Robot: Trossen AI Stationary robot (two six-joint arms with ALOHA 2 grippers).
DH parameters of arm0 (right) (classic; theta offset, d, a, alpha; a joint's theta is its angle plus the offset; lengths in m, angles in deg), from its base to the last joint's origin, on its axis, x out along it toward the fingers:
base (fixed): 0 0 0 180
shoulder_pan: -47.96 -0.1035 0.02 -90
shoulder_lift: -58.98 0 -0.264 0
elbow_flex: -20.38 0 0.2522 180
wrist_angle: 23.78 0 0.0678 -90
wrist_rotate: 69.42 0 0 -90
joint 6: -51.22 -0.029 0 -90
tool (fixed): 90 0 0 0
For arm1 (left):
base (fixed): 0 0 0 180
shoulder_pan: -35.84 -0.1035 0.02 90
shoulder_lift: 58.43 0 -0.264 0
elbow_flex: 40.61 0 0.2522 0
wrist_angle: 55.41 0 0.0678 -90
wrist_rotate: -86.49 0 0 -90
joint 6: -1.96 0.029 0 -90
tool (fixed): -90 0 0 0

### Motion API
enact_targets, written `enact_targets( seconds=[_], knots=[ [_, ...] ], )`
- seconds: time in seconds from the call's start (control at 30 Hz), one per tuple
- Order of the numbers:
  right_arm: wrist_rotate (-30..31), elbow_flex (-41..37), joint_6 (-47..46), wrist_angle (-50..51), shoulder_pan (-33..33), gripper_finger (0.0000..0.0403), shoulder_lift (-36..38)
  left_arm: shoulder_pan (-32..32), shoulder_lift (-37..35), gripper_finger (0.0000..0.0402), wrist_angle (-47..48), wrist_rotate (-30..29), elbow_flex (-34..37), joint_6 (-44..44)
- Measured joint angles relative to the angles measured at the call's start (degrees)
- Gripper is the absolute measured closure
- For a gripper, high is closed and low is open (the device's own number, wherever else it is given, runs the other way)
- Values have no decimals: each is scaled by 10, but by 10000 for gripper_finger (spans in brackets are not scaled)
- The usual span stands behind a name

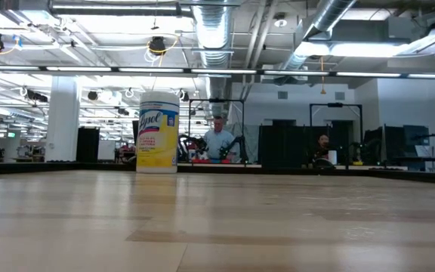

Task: Pick & Place Travel size toiletries
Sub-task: Put the blue toothbrush into the right red basket

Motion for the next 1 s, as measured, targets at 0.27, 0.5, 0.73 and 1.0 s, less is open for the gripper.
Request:
enact_targets(
  seconds=[0.27,0.5,0.73,1.0],
  knots=[
    [-1,0,-4,1,-13,385,-99,6,0,181,-2,0,0,-39],
    [-16,-3,-6,0,-13,385,-148,-2,0,181,-1,37,0,-64],
    [-68,-27,-6,1,-21,384,-160,-6,0,181,-1,41,0,-74],
    [-92,-26,-2,-14,-16,313,-159,-15,0,181,-1,51,0,-65]
  ],
)
